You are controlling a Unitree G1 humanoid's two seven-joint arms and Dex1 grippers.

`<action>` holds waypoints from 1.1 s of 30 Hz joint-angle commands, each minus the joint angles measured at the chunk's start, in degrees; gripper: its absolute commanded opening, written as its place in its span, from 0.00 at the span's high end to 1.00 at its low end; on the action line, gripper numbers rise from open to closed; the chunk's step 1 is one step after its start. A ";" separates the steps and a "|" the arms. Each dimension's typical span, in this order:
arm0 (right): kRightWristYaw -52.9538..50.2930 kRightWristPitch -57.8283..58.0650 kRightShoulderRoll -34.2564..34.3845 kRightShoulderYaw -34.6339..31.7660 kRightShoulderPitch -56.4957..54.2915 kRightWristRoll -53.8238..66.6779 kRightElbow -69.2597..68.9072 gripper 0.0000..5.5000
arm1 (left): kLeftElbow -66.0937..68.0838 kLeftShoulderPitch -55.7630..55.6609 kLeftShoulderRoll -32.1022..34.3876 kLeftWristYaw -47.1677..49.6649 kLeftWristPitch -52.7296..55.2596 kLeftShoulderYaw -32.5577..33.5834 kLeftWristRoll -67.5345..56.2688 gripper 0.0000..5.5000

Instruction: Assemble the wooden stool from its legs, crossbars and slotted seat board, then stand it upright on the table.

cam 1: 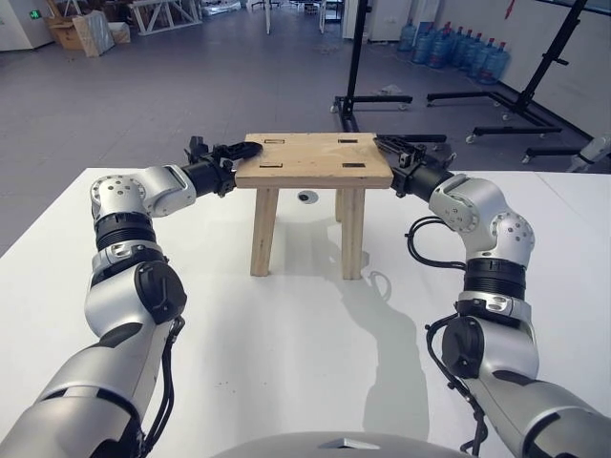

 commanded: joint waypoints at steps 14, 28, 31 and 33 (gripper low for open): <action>22.32 -12.38 -15.64 6.43 8.42 -41.30 -5.69 0.21 | -18.91 14.94 13.84 -6.96 -34.66 -15.33 24.17 0.26; 14.76 -37.48 -0.18 17.10 19.58 -80.61 -15.74 0.21 | -32.23 40.74 -1.39 8.59 -69.87 -22.17 44.56 0.26; 16.00 -38.77 0.90 16.31 20.05 -82.06 -14.55 0.21 | -32.61 40.63 -1.64 8.25 -69.93 -22.09 44.51 0.26; 16.57 -39.37 1.50 15.88 20.54 -82.98 -14.35 0.21 | -33.19 40.67 -1.94 7.90 -70.00 -22.58 44.62 0.26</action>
